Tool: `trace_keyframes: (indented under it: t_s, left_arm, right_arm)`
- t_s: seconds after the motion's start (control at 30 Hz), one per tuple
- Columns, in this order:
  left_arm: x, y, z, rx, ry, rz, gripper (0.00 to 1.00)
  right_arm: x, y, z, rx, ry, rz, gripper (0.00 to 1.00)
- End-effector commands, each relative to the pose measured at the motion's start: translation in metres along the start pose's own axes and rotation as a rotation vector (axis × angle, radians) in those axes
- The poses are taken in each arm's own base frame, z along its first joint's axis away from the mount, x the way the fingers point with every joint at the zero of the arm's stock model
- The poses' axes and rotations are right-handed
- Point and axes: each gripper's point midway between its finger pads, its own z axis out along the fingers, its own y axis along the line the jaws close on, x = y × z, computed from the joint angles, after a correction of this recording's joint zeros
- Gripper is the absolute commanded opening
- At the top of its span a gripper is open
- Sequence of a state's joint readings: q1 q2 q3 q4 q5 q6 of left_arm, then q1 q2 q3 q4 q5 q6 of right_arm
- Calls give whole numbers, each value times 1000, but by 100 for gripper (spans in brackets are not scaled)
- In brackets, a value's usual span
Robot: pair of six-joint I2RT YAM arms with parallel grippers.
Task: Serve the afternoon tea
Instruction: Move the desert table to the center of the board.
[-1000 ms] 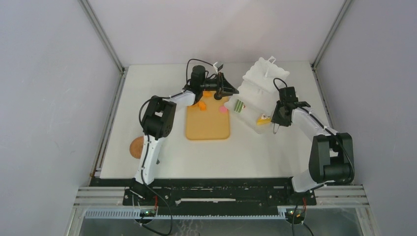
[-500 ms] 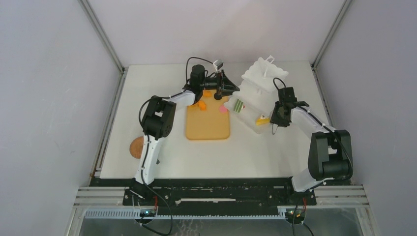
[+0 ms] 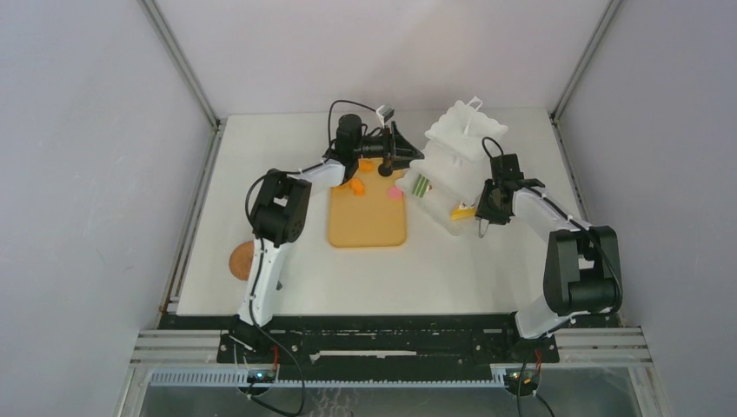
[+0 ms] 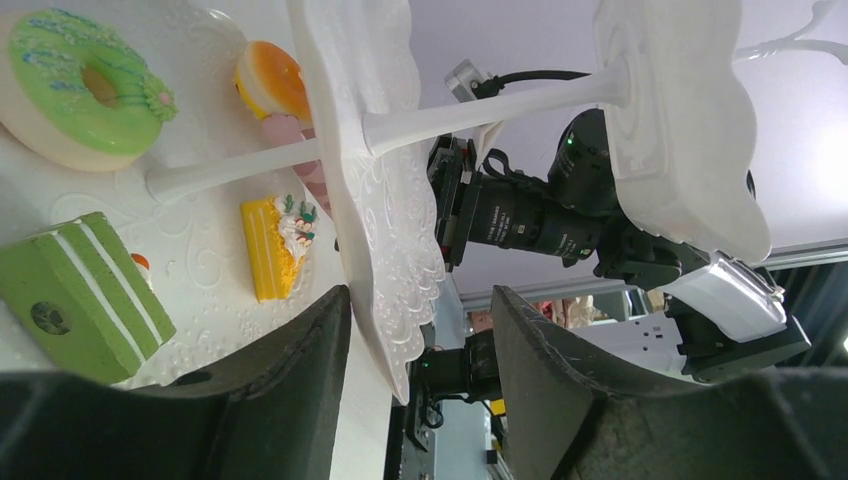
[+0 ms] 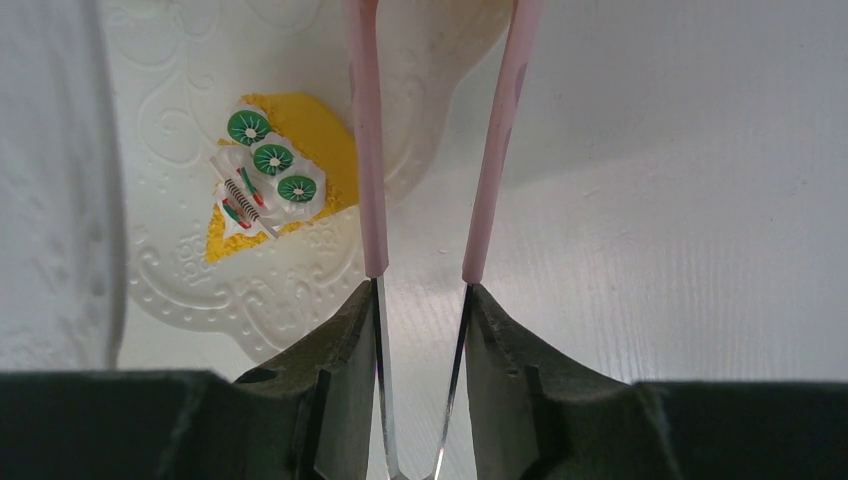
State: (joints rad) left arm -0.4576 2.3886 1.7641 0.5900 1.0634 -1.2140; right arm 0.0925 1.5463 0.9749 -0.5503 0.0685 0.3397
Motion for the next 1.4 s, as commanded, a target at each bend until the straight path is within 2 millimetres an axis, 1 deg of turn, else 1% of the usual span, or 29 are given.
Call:
trace_keyframes:
  t_s: [0.0,0.3,0.67,0.7,0.73,0.97,1.13,1.37]
  left_arm:
    - [-7,-64,5,91,5,134,58]
    - [-7,-68,5,92,2,134,59]
    - [-9,-71,4,95,-3,135,59]
    - [2,-74,14,103,20,131,59]
    - [3,-76,16,106,23,133,59]
    - [3,-76,16,103,17,131,60]
    - [5,-72,18,97,14,122,60]
    - [9,-66,21,86,8,112,59]
  right_arm:
    - [-13,20,-1,-66,-30,-28,41]
    - [-16,21,-3,-73,-31,-16,47]
    - [-14,26,-6,-90,-29,-18,49]
    - [-14,27,-7,-92,-30,-21,49]
    - [-14,27,-7,-92,-30,-21,49]
    - [-11,32,-13,-102,-33,-34,49]
    - [-7,34,-18,-106,-30,-39,50]
    - [-1,29,-22,-94,-34,-35,50]
